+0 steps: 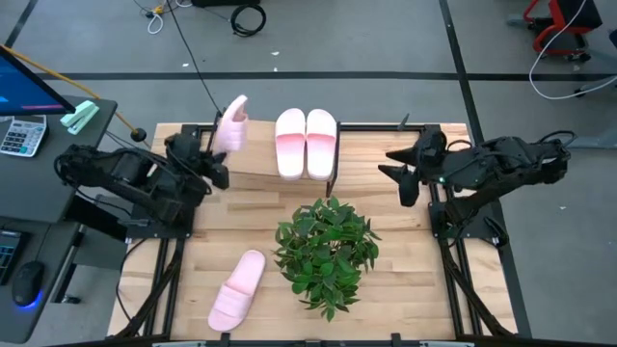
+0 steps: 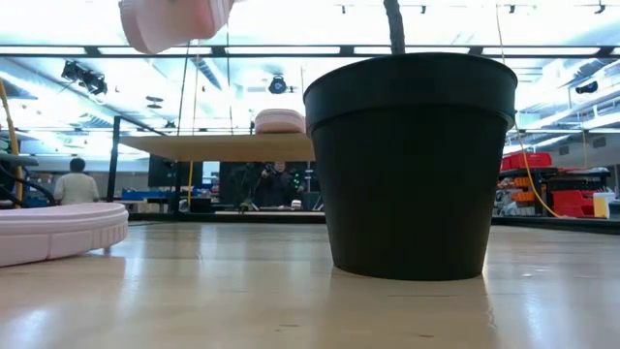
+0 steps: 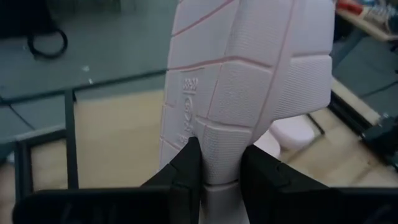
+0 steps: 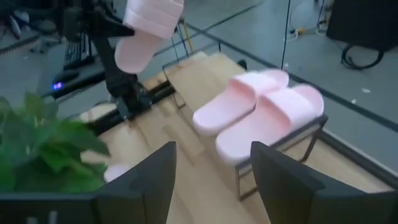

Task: Pick and place slides into the shelf
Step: Put the pink slide on the shelf

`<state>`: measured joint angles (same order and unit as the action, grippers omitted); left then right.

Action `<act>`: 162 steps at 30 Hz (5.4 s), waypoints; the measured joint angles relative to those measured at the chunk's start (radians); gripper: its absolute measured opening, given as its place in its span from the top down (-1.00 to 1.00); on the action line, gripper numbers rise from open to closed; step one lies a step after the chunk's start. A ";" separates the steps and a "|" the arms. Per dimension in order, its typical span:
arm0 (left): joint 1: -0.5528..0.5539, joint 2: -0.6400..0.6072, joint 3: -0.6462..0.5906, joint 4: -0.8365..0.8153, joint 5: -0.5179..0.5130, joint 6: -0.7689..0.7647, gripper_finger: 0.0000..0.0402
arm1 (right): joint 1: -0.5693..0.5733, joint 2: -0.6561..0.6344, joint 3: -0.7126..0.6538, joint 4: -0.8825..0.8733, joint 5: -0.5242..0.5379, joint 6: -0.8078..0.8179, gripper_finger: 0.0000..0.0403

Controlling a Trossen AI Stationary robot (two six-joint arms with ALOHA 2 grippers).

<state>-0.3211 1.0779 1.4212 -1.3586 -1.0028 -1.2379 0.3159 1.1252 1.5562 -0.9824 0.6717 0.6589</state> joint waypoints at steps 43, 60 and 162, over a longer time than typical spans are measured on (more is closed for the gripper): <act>0.000 0.339 0.080 0.677 -0.571 1.693 0.60 | -0.425 0.137 0.000 0.753 -0.807 0.317 -0.06; 0.020 0.269 0.129 0.654 -0.571 1.616 0.60 | -0.440 0.241 0.000 0.884 -0.683 0.376 -0.06; 0.011 0.264 0.127 0.529 -0.431 1.398 0.34 | -0.464 0.369 0.000 1.110 -0.602 0.269 0.79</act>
<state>-0.3100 1.3422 1.5486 -0.8291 -1.4341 0.1604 -0.1480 1.4940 1.5566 0.1280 0.0694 0.9276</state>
